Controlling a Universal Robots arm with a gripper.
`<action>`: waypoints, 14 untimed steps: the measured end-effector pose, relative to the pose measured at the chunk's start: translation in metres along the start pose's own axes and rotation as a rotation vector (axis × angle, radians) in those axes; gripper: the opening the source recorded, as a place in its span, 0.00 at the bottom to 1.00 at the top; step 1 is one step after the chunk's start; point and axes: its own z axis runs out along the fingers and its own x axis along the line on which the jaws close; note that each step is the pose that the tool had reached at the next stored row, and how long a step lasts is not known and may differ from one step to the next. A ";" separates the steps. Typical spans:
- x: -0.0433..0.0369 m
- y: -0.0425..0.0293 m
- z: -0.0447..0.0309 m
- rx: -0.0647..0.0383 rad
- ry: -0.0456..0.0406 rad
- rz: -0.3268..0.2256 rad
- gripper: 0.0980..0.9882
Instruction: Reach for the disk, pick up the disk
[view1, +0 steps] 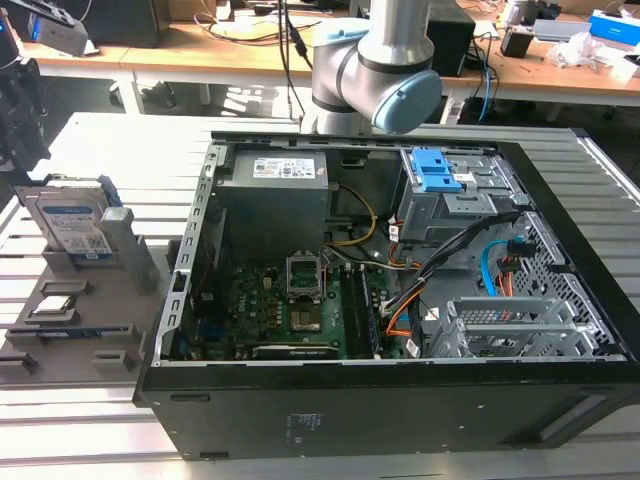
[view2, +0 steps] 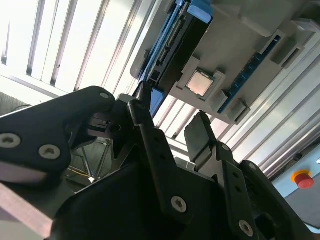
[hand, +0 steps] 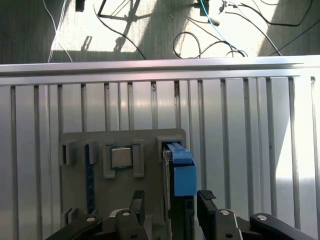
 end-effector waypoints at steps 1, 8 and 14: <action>0.0000 0.0000 0.0003 0.000 0.0000 0.000 0.50; 0.0000 -0.0001 0.0028 0.000 0.0000 0.000 0.50; 0.0000 -0.0002 0.0047 0.000 0.0000 0.000 0.50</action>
